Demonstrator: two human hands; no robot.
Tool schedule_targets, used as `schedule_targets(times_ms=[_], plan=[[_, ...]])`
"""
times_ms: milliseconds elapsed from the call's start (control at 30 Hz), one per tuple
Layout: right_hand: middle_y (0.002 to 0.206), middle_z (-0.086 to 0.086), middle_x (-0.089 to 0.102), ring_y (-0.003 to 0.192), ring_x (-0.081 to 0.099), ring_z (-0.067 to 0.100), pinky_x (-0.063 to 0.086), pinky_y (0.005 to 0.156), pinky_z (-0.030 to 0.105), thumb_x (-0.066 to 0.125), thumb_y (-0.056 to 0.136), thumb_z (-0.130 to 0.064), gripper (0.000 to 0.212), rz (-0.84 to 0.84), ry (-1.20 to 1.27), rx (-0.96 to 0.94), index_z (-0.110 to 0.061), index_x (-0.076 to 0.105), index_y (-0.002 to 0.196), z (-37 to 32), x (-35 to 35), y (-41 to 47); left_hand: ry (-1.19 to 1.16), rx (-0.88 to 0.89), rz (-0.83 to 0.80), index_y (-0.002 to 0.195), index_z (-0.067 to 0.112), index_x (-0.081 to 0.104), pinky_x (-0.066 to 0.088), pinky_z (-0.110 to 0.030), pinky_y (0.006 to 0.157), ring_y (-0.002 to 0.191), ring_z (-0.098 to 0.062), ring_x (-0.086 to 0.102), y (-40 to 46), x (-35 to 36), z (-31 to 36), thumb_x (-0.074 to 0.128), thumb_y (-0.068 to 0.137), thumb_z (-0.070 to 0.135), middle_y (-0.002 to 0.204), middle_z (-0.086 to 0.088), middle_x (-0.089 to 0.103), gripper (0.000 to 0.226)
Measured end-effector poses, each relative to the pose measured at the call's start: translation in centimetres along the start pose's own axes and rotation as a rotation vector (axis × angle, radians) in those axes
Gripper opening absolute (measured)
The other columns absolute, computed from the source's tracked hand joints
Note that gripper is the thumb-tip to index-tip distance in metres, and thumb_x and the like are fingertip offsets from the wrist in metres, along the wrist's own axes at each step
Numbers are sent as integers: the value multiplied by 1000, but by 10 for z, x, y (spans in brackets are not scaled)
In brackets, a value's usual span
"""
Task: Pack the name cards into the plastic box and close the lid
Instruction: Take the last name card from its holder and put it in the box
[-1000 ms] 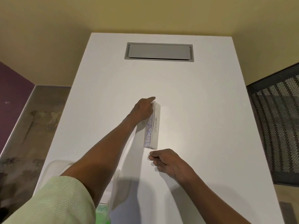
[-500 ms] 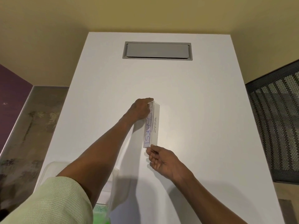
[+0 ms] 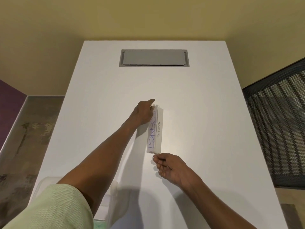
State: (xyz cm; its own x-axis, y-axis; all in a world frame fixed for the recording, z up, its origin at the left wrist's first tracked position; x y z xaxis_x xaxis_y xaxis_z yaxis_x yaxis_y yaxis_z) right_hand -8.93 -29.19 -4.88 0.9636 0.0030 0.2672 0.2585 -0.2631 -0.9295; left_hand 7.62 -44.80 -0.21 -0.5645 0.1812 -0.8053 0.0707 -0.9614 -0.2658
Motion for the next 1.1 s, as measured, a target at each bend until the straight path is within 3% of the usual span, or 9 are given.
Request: schedule_targets(times_ms=[133, 333, 567, 800, 867, 900, 933, 967, 1100], plan=[[79, 6, 67, 48, 54, 10, 39, 47, 22, 60, 88, -7, 8, -47, 111, -7, -6, 67, 93, 4, 6, 3, 65, 28, -108, 129, 6, 43, 45, -44, 83, 103, -41, 55, 8, 10, 14, 33, 94, 5, 113, -23, 59, 36], [78, 5, 67, 56, 51, 11, 39, 47, 21, 55, 91, -6, 12, -80, 207, 4, -5, 68, 91, 9, 9, 5, 80, 11, -125, 134, 4, 47, 37, -42, 105, 129, -33, 45, 7, 13, 15, 31, 94, 0, 140, -16, 50, 43], [72, 5, 68, 49, 52, 11, 39, 44, 21, 67, 86, -12, 4, -29, 169, -17, -9, 69, 87, 8, -4, 6, 127, 53, -51, 71, 8, 43, 25, -34, 63, 72, -31, 35, -2, 1, 11, 33, 83, -10, 72, -16, 43, 24], [64, 2, 69, 42, 53, 8, 37, 40, 17, 72, 81, -15, 10, 33, 17, -22, -6, 74, 78, -15, -23, 1, 56, 0, 84, 57, 18, 23, 14, -33, 51, 70, -20, 24, -26, -31, -4, 34, 67, -11, 59, -8, 23, 33], [58, 0, 66, 39, 50, 7, 35, 38, 16, 70, 81, -15, 13, 75, -57, -22, -7, 73, 72, -25, -30, -3, 5, -69, 130, 61, 6, 28, 26, -34, 51, 77, -12, 25, -34, -34, -15, 37, 70, -9, 73, -1, 17, 20], [52, -2, 63, 37, 48, 7, 34, 37, 16, 69, 82, -16, 17, 92, -105, -20, -7, 72, 68, -30, -33, -5, -23, -108, 152, 69, -7, 38, 36, -35, 54, 97, -7, 31, -40, -34, -22, 40, 74, -7, 89, -17, 62, 6], [47, -3, 60, 35, 46, 6, 32, 37, 16, 68, 83, -16, 21, 102, -150, -17, -8, 69, 64, -35, -37, -7, -74, -156, 182, 65, 0, 42, 44, -32, 62, 70, -15, 36, -45, -33, -29, 43, 79, -4, 67, -10, 63, 15], [44, -4, 57, 33, 43, 6, 31, 37, 16, 67, 83, -16, 24, 110, -187, -12, -9, 67, 60, -41, -40, -10, -100, -189, 194, 86, -11, 61, 48, -29, 73, 87, -33, 63, -51, -32, -33, 47, 83, -1, 83, -10, 72, 17], [53, -3, 57, 34, 38, 8, 27, 40, 16, 65, 81, -16, 13, 140, -296, 28, -13, 64, 68, -61, -52, -14, -164, -356, 253, 105, 6, 73, 48, -23, 90, 106, -22, 65, -75, -25, -44, 59, 88, 9, 112, -10, 72, 22]])
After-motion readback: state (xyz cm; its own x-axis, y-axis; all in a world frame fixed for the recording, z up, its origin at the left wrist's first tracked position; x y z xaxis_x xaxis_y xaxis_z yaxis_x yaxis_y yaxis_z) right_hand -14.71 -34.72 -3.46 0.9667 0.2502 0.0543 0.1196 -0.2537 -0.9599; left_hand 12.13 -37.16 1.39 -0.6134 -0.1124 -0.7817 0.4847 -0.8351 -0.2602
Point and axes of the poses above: each hand's wrist, its own y-axis towards the middle knuckle, its own x-axis out of the palm, z = x × y, the point moved 4 cm from there along y, towards the middle knuckle
